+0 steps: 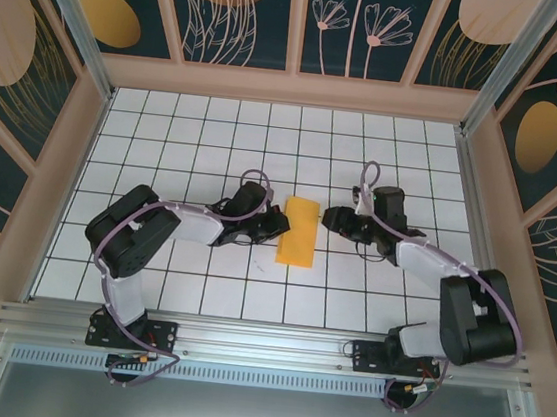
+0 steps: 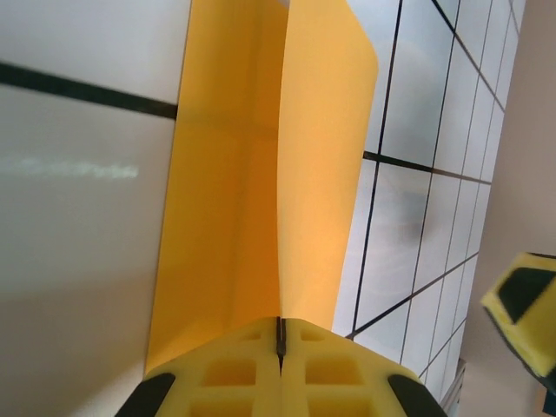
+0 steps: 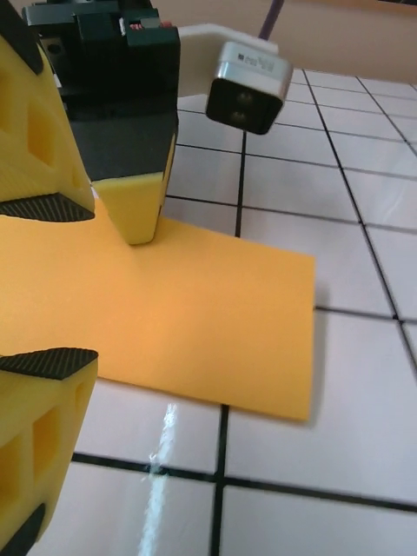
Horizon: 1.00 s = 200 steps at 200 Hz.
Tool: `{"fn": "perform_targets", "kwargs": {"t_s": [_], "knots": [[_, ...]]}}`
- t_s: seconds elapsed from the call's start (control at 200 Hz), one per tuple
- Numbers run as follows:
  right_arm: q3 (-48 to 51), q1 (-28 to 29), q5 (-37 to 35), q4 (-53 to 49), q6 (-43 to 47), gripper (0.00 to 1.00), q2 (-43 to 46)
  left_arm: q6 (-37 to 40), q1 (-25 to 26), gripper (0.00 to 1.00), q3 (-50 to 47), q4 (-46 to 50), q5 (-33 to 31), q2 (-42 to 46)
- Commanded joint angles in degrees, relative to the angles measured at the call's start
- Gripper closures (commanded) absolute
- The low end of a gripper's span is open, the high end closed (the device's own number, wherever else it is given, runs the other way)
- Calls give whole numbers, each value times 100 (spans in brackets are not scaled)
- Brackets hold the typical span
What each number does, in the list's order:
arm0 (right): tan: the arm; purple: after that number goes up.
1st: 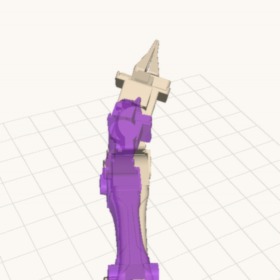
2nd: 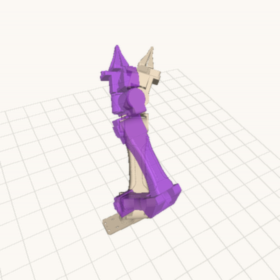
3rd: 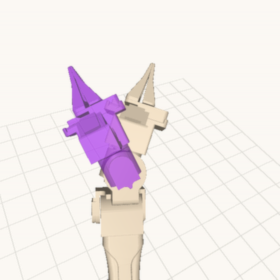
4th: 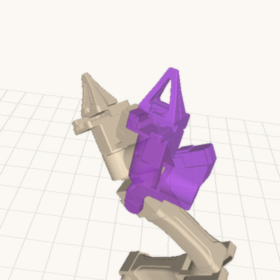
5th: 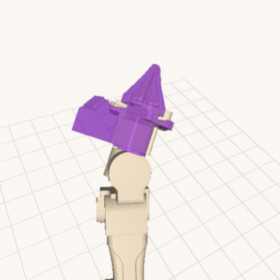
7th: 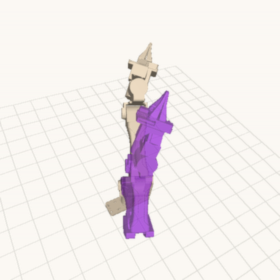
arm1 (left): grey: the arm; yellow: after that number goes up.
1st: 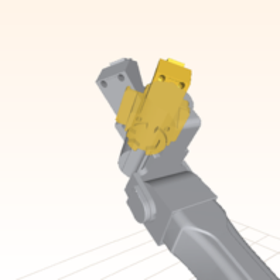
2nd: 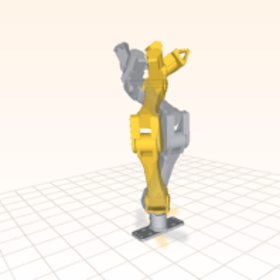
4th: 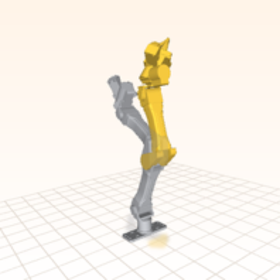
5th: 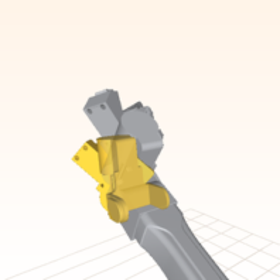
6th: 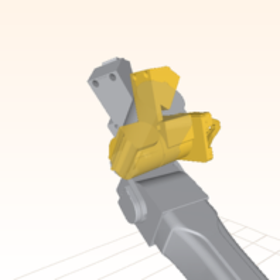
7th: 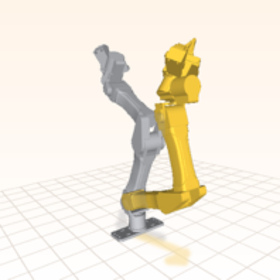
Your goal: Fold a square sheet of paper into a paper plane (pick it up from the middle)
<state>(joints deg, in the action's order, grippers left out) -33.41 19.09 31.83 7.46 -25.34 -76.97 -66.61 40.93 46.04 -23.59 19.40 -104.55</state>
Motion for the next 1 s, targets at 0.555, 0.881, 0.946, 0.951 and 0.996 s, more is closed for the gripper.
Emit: {"fn": "perform_targets", "kwargs": {"t_s": [0.555,0.881,0.946,0.951,0.996], "knots": [[1191,3968,-4254,1644,2903,32,686,-372,29,100,-241,-116,-263,456],[686,4199,-5253,2072,3498,33,-364,-329,28,100,-178,-119,-212,373],[590,4209,-5259,2025,3591,36,-489,-326,29,100,-178,-128,-197,366],[585,4213,-5249,2019,3594,36,-492,-331,25,100,-176,-128,-194,366],[530,4232,-5256,1991,3629,37,-567,-324,29,100,-172,-128,-191,357]]}}
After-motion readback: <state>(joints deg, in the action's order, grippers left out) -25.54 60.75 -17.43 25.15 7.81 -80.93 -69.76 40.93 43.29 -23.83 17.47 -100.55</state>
